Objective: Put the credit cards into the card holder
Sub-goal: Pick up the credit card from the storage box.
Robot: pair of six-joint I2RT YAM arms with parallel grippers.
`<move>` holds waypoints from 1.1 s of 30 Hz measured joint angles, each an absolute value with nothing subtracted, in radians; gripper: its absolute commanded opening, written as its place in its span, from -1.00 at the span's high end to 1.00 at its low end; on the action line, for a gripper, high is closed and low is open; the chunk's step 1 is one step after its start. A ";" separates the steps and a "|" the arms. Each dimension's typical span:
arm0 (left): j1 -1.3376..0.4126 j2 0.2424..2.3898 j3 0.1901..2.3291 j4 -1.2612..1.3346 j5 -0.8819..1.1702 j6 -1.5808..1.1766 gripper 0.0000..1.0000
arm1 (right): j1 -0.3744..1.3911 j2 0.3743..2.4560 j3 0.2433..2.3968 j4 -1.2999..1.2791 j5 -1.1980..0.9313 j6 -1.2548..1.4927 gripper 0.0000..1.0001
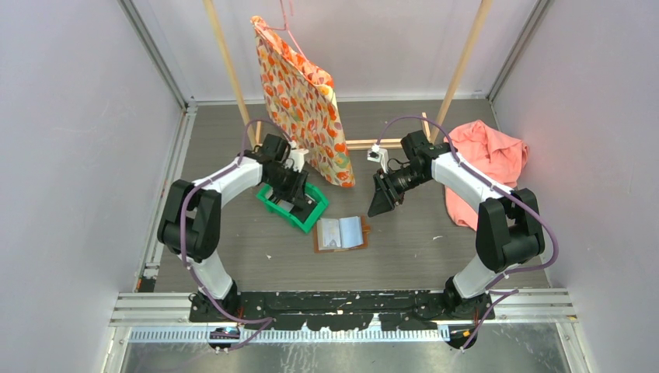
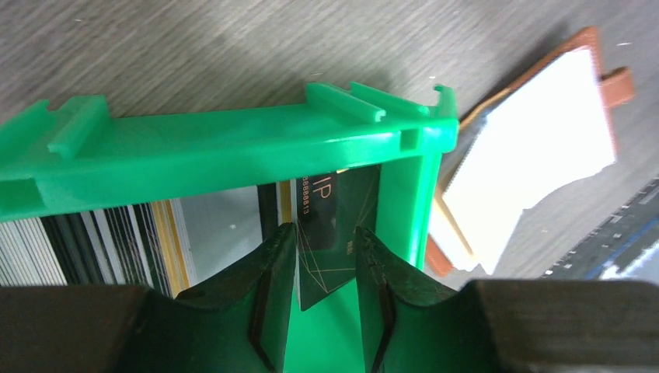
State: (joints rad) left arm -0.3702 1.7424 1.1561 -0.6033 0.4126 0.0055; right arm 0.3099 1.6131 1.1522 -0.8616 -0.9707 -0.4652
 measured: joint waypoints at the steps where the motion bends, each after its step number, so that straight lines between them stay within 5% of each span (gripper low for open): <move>1: -0.368 1.734 1.149 -0.595 0.430 -0.003 0.32 | 0.310 1.613 1.152 -0.862 -0.970 -0.465 0.24; 14: -0.355 1.706 1.060 -0.401 0.662 -0.180 0.50 | 0.305 1.613 1.152 -0.862 -0.971 -0.466 0.25; 33: -0.355 1.671 0.982 -0.313 0.646 -0.258 0.37 | 0.305 1.613 1.152 -0.862 -0.973 -0.465 0.25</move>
